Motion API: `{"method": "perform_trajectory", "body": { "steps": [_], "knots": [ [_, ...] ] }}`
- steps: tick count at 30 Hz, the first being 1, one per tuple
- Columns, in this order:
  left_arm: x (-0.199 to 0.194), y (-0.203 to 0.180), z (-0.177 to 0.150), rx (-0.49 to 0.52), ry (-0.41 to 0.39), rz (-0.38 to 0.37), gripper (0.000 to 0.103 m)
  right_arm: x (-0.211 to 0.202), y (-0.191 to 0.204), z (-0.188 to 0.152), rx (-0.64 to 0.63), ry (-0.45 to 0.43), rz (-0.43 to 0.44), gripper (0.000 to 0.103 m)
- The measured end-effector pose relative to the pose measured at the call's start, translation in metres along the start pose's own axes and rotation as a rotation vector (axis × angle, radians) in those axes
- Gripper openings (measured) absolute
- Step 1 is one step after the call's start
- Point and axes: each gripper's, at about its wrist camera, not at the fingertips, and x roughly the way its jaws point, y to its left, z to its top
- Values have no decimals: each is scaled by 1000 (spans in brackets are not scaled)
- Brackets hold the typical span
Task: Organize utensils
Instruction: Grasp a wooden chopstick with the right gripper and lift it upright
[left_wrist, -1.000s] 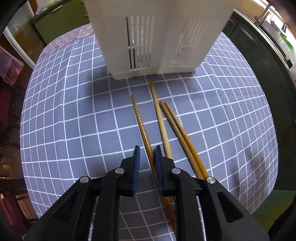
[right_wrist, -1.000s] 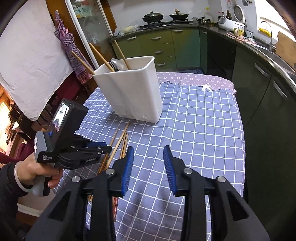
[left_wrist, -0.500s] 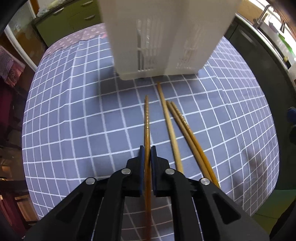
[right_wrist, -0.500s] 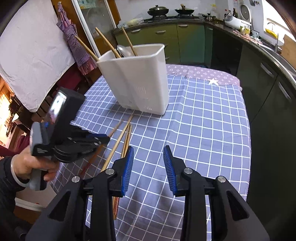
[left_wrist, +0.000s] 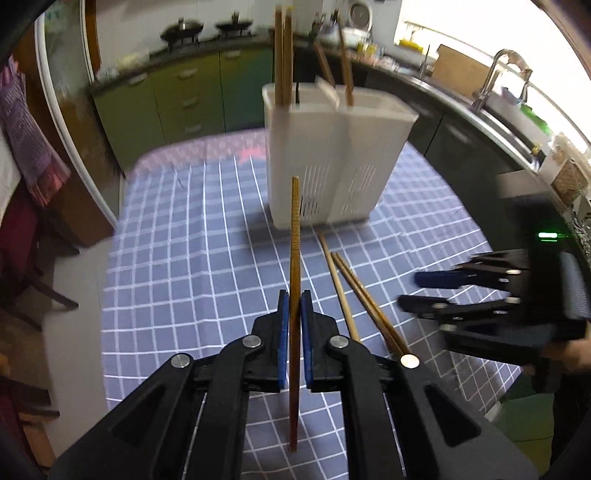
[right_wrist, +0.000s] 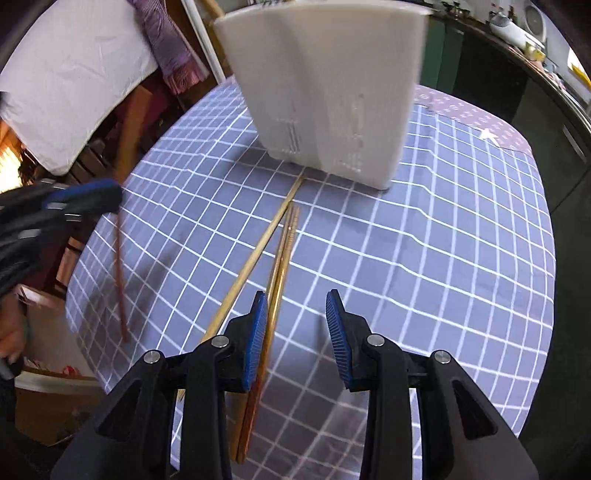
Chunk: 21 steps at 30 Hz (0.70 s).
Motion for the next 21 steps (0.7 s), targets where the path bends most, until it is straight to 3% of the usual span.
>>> {"method": "perform_trajectory", "body": {
  "steps": [6,21],
  "knots": [
    [-25,2,-8,12,-51,-24,6,25,6,13,-4,40,-38,24],
    [-42,-2,-20,33,-73,-53,6,47,22,19,-52,91,-103,24]
  ]
}}
